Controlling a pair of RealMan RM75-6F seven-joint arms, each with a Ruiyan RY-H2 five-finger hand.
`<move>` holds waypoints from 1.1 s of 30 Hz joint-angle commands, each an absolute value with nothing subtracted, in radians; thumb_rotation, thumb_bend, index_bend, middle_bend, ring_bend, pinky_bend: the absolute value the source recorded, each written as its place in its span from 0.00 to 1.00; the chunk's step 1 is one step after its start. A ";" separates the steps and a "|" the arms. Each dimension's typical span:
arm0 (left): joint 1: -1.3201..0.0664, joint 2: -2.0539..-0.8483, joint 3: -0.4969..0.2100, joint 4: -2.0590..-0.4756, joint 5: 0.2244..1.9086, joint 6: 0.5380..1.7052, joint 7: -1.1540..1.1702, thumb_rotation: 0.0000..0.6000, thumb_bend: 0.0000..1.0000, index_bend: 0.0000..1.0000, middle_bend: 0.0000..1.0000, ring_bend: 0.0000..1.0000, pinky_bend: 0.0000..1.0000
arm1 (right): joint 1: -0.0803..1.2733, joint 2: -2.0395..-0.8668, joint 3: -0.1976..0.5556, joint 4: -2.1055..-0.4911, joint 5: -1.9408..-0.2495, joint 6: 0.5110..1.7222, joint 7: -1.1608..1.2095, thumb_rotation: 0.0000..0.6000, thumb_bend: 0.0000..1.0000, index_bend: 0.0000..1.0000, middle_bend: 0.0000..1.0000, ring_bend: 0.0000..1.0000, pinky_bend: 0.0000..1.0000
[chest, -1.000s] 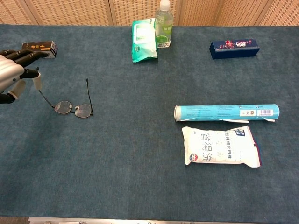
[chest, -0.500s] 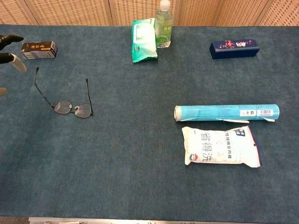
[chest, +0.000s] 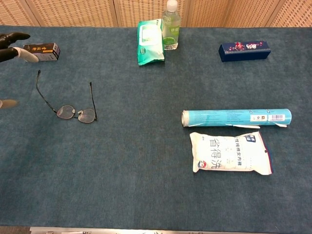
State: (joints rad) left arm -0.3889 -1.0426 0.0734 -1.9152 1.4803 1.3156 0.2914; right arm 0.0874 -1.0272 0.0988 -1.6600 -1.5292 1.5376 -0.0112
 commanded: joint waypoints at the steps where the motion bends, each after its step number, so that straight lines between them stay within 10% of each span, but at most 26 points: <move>1: -0.396 -1.070 0.053 -1.929 1.472 1.297 0.291 1.00 0.14 0.20 0.00 0.00 0.12 | 0.088 -1.026 0.101 -1.659 -1.525 1.537 -0.009 1.00 0.32 0.39 0.37 0.22 0.37; 33: -0.459 -1.222 -0.100 -1.710 1.288 1.255 0.568 1.00 0.14 0.19 0.00 0.00 0.12 | 0.085 -1.017 0.100 -1.659 -1.539 1.545 0.004 1.00 0.32 0.39 0.37 0.22 0.37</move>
